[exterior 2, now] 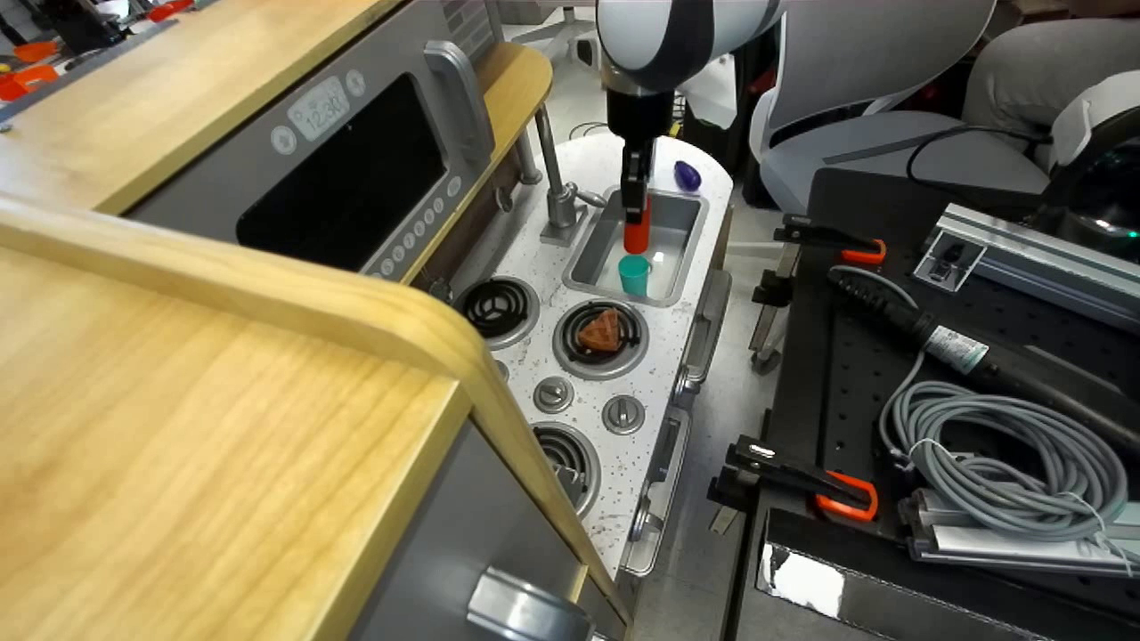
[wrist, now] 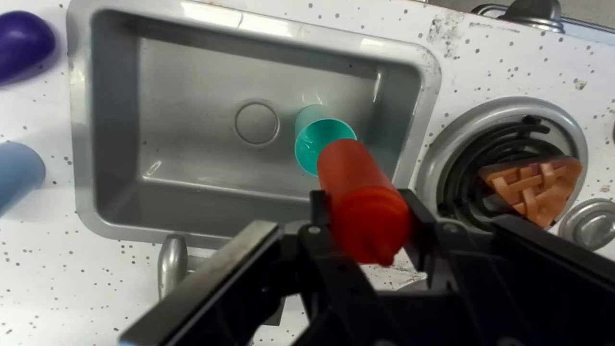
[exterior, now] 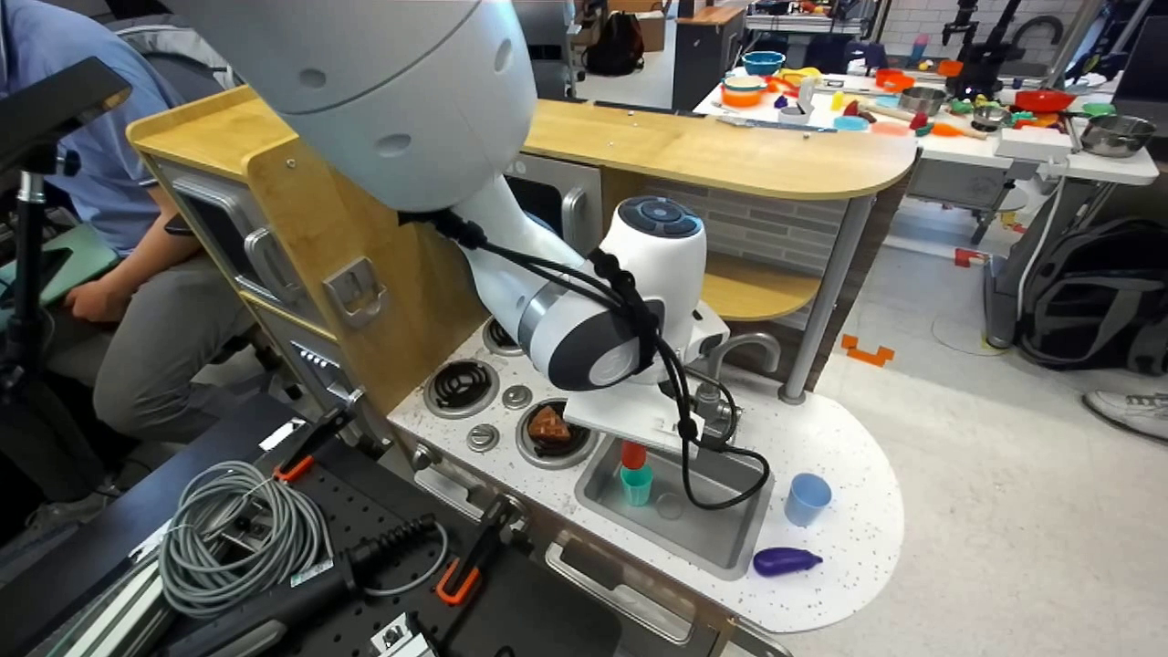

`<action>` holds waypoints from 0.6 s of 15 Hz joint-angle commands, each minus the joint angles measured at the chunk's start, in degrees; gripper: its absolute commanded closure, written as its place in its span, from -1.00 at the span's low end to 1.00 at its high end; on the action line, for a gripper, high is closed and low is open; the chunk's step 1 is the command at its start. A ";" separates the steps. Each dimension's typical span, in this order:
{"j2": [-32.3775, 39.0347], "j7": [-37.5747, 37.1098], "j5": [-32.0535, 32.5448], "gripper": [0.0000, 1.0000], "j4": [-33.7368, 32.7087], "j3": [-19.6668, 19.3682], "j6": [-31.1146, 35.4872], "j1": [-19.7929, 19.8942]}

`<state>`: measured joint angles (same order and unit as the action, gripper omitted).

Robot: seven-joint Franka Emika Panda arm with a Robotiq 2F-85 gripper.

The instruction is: Put the red bottle in the green cup

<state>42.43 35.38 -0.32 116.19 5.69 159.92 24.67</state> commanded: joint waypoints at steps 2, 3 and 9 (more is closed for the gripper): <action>3.17 4.43 1.11 0.73 0.63 2.86 7.35 2.91; 4.06 4.81 1.64 0.73 0.42 2.79 8.37 2.92; 7.83 4.19 4.33 0.73 -1.60 1.78 8.95 2.53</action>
<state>48.20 39.24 2.18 116.19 7.03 167.56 26.15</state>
